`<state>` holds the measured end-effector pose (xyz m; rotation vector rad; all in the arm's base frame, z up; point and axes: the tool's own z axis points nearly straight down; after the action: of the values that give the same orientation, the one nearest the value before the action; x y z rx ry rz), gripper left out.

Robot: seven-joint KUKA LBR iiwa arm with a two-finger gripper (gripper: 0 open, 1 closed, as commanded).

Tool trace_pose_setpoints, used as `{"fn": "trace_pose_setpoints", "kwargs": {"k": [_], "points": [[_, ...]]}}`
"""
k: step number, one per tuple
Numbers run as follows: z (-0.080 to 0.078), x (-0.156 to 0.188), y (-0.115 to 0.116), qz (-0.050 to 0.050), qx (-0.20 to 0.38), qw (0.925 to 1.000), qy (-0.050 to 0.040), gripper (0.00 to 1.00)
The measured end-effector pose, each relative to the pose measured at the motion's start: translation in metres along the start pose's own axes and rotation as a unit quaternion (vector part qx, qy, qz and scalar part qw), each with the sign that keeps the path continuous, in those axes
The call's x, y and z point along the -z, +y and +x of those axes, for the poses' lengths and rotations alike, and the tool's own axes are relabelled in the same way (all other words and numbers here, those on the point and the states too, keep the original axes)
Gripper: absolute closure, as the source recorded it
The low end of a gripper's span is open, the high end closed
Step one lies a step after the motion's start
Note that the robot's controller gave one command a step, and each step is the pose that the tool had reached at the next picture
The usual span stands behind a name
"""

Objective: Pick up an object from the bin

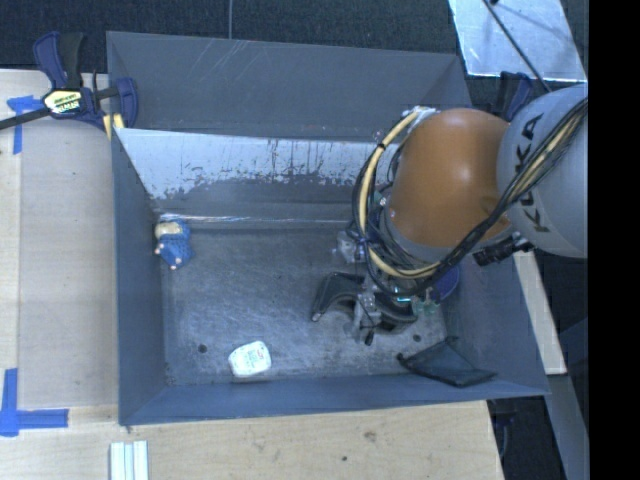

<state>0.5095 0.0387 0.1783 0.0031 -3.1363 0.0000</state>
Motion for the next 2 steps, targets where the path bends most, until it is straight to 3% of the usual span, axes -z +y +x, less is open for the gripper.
{"fn": "trace_pose_setpoints", "kwargs": {"k": [1, 2], "points": [[-0.0214, -0.1103, -0.0524, 0.000, -0.184, 0.9829, -0.0014, 0.00], [-0.0217, -0.1102, -0.0527, 0.000, -0.184, 0.9830, -0.0019, 0.00]]}}
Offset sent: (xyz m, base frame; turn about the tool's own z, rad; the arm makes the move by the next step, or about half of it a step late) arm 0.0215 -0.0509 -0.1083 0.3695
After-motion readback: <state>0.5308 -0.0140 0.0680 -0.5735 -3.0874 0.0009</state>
